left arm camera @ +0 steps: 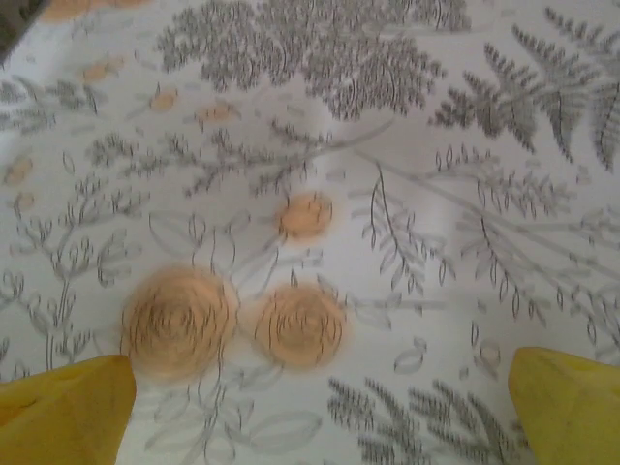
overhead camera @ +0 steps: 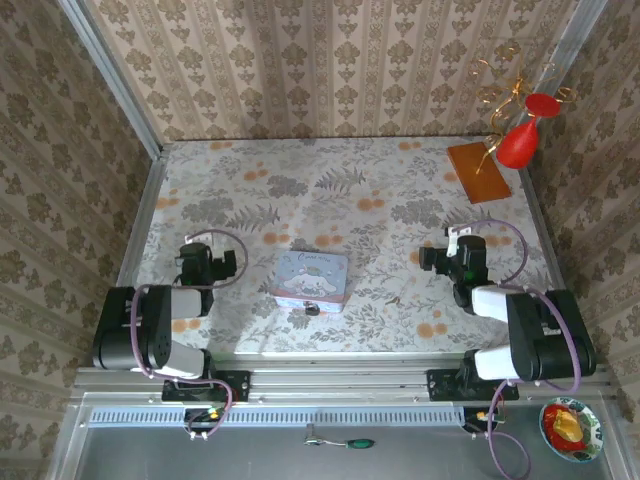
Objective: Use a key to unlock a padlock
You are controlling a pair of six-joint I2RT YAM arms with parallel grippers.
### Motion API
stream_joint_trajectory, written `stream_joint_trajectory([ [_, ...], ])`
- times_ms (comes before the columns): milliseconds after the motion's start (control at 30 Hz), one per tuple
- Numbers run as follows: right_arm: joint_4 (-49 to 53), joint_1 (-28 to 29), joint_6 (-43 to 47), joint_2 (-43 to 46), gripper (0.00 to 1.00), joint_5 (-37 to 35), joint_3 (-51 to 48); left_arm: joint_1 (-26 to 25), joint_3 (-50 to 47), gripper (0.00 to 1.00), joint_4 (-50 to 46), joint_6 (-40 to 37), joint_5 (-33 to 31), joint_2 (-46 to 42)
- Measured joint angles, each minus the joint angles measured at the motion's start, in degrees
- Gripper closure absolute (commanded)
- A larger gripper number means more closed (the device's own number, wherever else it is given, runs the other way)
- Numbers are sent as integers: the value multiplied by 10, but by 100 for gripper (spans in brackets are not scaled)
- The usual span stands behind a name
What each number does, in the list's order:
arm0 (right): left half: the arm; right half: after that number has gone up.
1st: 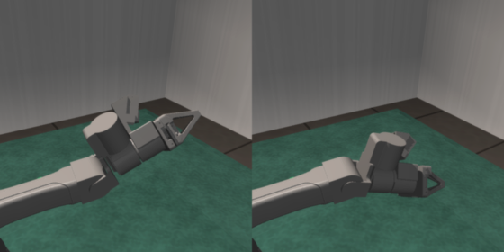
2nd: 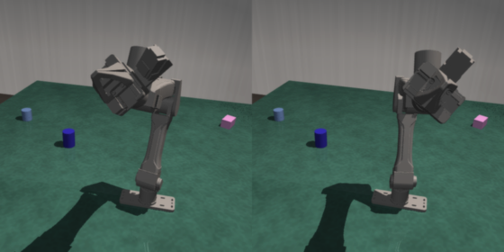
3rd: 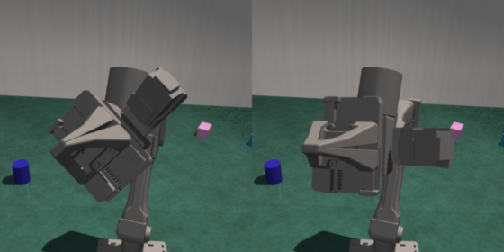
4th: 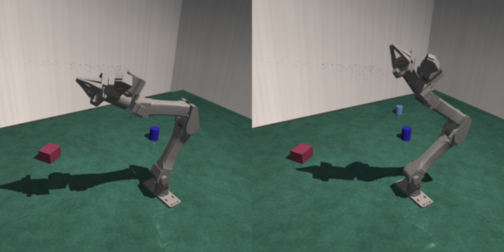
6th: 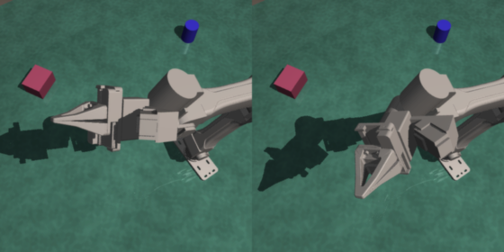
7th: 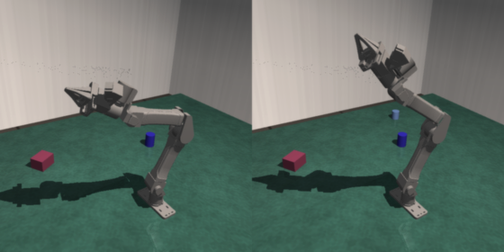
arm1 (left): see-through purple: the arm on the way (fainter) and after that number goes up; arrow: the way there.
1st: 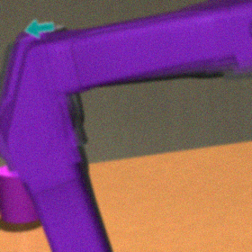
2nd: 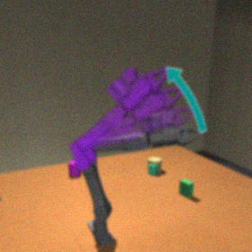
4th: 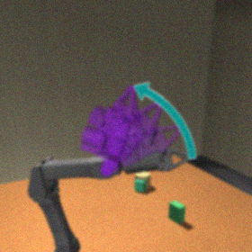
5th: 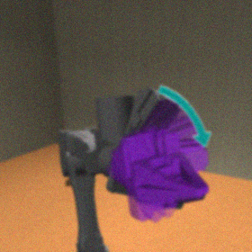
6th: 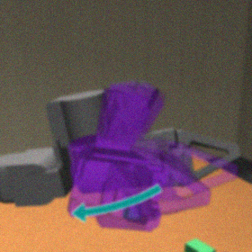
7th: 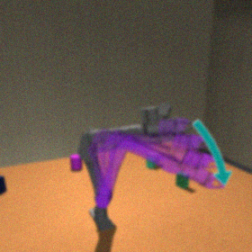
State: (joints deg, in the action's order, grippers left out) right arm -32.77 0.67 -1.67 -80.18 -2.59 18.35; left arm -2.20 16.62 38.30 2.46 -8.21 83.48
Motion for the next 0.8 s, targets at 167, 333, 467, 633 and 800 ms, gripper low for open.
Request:
stream_joint_trajectory([
  [167,-52,5,0,-41,0,-5,19,-1,18,0,58,-17,-7,35],
  [333,-90,7,0,-59,0,-10,27,-1,27,0,100,-30,-11,49],
  [467,-109,7,0,-62,0,-16,28,-3,28,0,122,-38,-15,51],
  [633,-123,8,0,-62,0,-17,34,-5,31,0,140,-42,-17,51],
  [800,-136,10,0,-62,0,-19,35,-5,33,0,150,-46,-21,51],
])
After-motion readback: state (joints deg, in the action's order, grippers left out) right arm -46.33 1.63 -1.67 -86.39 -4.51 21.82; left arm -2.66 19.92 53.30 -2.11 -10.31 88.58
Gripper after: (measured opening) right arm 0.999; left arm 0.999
